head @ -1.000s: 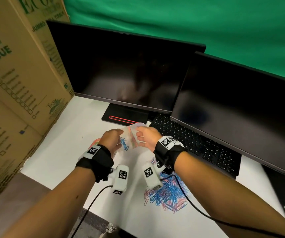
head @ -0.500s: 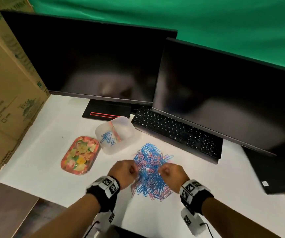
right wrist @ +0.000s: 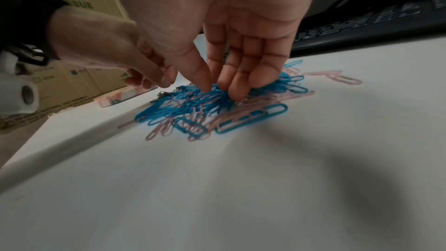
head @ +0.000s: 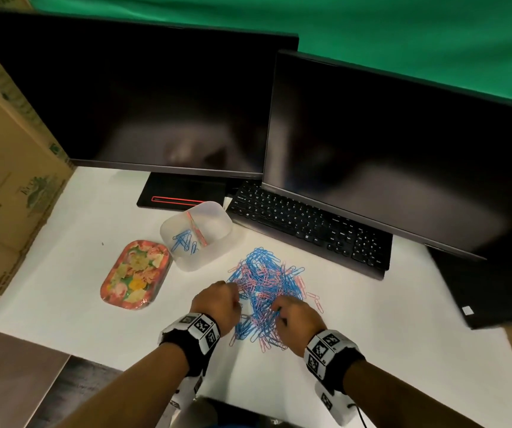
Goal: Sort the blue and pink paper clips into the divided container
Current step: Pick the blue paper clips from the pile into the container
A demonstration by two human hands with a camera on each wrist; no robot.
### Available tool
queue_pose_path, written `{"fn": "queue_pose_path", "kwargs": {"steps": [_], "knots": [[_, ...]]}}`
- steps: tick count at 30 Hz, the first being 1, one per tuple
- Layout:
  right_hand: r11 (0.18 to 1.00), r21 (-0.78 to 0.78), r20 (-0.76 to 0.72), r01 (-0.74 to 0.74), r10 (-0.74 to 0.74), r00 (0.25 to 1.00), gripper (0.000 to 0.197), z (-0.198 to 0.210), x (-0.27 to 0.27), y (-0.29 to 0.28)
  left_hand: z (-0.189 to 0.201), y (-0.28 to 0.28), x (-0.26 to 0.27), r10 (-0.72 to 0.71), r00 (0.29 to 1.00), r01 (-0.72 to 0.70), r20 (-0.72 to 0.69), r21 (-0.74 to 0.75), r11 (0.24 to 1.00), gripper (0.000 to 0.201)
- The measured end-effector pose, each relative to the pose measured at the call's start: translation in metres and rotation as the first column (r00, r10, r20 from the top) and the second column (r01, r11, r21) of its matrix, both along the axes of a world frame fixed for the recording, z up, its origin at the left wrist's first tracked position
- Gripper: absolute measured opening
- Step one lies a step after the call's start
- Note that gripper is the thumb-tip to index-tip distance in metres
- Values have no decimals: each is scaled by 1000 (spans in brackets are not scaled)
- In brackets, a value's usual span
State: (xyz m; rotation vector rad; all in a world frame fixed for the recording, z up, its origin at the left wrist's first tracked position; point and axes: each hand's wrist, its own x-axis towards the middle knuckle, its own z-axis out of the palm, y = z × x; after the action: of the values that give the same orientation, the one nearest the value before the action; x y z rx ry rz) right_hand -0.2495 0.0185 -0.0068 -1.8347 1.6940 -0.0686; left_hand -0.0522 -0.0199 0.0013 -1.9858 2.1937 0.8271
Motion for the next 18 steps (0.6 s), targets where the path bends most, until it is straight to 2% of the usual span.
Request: {"fn": "queue_pose_path", "kwargs": {"steps": [4,7,9,13,18], "knots": [[990,-54,-61,-132,129,990,36,3,-6,-2,-2,14,-11,-94,991,78,100,146,986,34],[959,-48,-153,-280,270,951,37,3,-4,-4,-5,13,-13,-86,988,65,127,162,985,30],[956,-45,-177,-291,279,944,34,2,-4,-8,-7,10,-13,-84,989,66,121,145,987,26],[959,-66,-188,-276,260,947,27,0,-5,-14,-8,8,-7,-37,999,37,-2,94,995,24],[953,-128,-175,-274,251,952,23,0,-9,-17,-4,-2,8,130,972,-142,-194,-49,989,16]]}}
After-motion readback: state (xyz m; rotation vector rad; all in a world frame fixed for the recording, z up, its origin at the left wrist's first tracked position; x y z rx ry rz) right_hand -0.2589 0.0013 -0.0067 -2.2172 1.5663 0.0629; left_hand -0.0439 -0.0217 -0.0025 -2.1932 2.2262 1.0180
